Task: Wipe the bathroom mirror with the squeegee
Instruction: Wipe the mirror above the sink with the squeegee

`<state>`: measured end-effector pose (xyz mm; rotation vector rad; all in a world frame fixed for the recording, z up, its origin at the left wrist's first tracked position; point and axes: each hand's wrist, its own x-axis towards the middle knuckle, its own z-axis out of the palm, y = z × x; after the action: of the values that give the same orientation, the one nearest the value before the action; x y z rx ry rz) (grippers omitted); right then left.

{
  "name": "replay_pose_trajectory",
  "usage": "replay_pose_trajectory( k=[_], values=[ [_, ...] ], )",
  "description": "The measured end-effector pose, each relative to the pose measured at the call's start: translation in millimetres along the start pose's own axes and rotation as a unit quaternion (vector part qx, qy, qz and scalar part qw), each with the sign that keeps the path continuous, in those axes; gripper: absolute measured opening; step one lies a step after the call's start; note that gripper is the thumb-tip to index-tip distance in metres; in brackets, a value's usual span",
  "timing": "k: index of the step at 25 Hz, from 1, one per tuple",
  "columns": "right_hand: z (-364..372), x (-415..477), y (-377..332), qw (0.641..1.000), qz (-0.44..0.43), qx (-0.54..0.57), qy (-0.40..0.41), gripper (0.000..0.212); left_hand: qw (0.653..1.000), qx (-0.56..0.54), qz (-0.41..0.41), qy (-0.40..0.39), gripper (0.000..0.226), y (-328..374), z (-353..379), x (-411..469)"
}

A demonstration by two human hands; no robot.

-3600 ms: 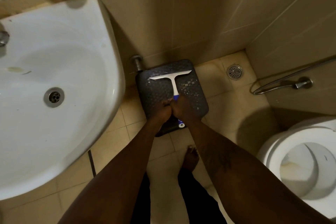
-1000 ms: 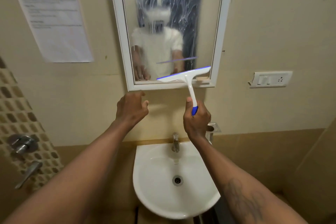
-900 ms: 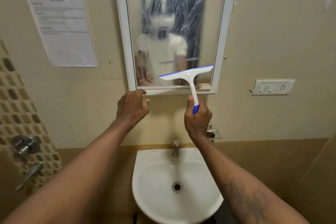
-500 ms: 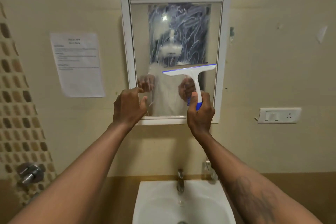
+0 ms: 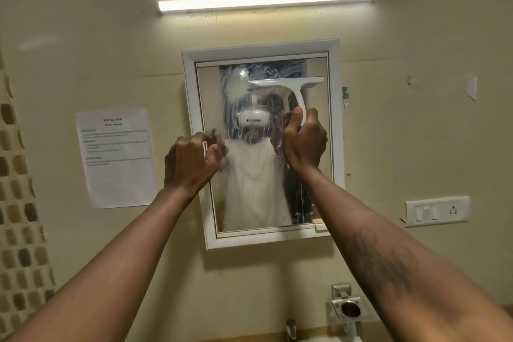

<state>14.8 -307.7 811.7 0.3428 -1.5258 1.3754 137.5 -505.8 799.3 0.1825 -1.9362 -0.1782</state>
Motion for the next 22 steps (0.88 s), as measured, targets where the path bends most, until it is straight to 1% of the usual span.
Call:
replay_pose_trajectory(
  k=[4, 8, 13, 17, 22],
  values=[
    [15.8, 24.0, -5.4, 1.000, -0.017, -0.008, -0.003, 0.034, 0.999, -0.010, 0.033, 0.028, 0.025, 9.2, -1.6, 26.2],
    [25.1, 43.3, -7.1, 0.999, -0.028, -0.021, -0.010, 0.037, 0.996, -0.023, 0.063, 0.056, 0.026, 20.1, -2.1, 49.3],
    [36.7, 46.9, -12.3, 0.999, -0.020, 0.005, -0.038, 0.037, 0.993, -0.027, 0.084, 0.074, 0.025, 26.2, -0.1, 61.4],
    [42.1, 48.9, -13.1, 0.998, -0.011, -0.011, -0.058, 0.039, 0.992, -0.023, 0.100, 0.074, 0.025, 26.9, 2.3, 65.9],
    [43.9, 43.2, -4.9, 0.998, 0.002, -0.004, -0.069, 0.037, 0.993, -0.021, 0.092, 0.068, 0.026, 25.6, 6.2, 62.5]
  ],
)
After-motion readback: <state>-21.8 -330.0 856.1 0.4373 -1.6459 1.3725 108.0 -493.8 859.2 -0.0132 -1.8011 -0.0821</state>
